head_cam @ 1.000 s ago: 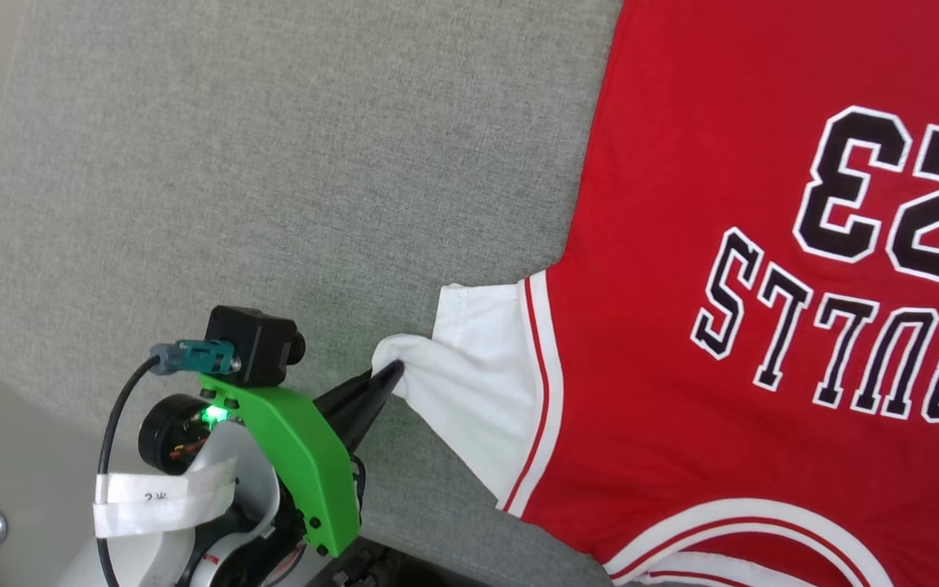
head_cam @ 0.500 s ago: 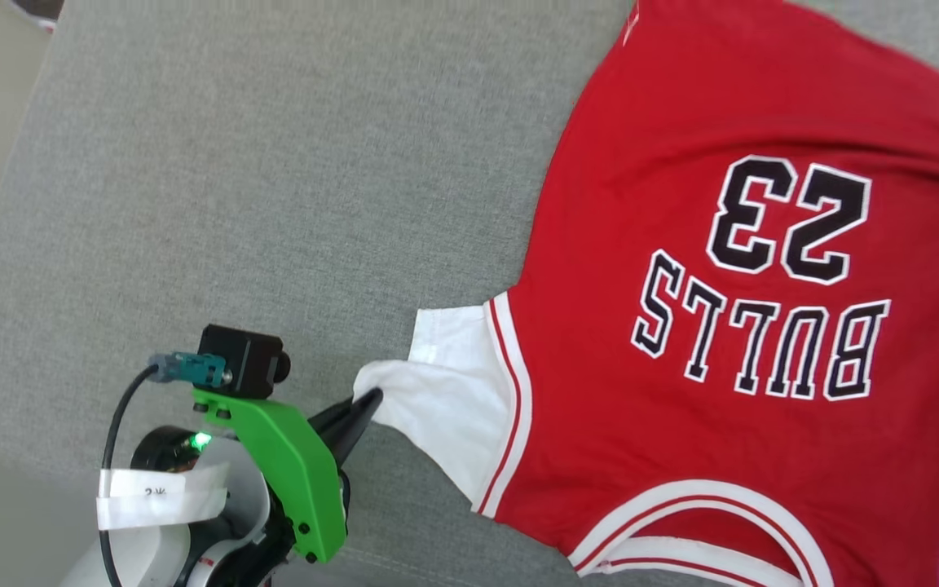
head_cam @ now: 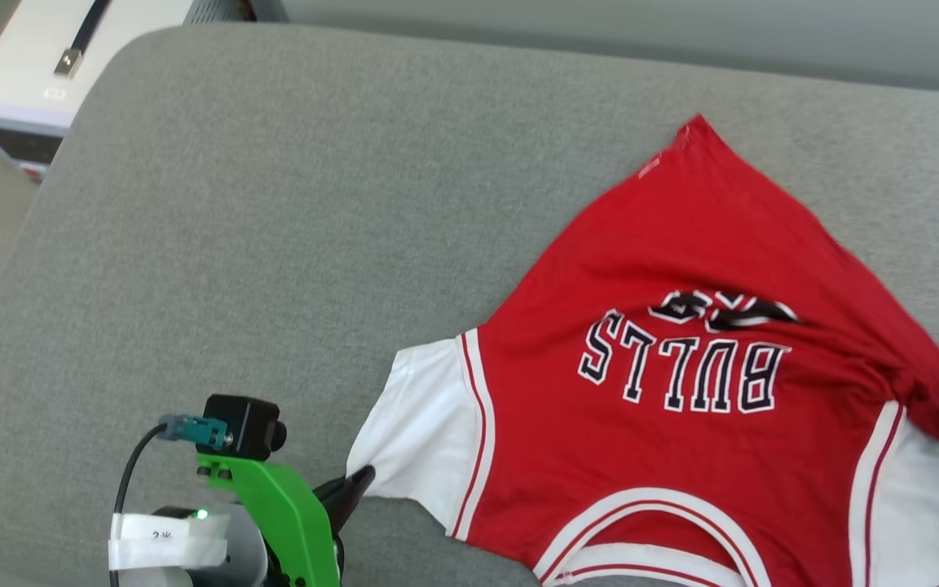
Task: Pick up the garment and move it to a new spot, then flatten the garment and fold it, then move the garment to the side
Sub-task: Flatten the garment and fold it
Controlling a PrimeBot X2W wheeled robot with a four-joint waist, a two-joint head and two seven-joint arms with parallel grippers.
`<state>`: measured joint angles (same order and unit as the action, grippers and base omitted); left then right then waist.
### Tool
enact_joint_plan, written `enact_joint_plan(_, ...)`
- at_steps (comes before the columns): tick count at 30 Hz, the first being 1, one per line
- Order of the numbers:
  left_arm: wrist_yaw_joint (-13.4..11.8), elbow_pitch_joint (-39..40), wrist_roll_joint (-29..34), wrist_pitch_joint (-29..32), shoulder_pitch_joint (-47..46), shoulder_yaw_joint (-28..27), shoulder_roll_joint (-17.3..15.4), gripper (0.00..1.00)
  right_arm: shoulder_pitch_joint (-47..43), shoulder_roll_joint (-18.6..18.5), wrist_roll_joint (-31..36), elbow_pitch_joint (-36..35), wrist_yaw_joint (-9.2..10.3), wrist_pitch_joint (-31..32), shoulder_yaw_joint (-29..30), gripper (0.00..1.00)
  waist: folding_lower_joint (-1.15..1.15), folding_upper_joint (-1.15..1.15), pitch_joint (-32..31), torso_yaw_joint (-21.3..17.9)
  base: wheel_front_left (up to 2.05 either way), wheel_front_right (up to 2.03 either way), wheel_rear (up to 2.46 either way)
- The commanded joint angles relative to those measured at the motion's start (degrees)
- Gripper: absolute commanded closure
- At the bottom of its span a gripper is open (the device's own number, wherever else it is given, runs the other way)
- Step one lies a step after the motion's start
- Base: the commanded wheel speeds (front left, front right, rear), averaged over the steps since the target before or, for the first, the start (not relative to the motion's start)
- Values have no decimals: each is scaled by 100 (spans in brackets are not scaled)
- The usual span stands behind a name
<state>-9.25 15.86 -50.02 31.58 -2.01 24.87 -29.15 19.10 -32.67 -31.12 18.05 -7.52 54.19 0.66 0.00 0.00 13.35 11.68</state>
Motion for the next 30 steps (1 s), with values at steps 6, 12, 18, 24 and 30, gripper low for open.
enact_joint_plan(6, -64, -12, -132, -88, 289, -51, -31, 100, -1007, 165, -38, -555, 3, 42, 316, 100, 0, 0, -662, -407, 0, 0, 0)
enact_joint_plan(12, -36, -59, -160, -145, 407, -12, -6, 100, -1882, 399, -13, -1112, 3, 38, 620, 100, 0, 0, -838, -431, 0, 0, 0)
enact_joint_plan(18, -24, -144, -199, -193, 501, 50, 70, 100, -2405, 706, 94, -1290, 3, -11, 860, 100, 0, 0, -904, -440, 0, 0, 0)
enact_joint_plan(24, -7, -198, -211, -189, 448, 100, 130, 100, -2475, 863, 224, -1182, 3, -143, 974, 72, 0, 0, -887, -403, 0, 0, 0)
enact_joint_plan(30, 19, -201, -211, -174, 415, 101, 93, 100, -2287, 753, 188, -1323, 3, -122, 950, 0, 0, 0, -898, -358, 0, 0, 0)
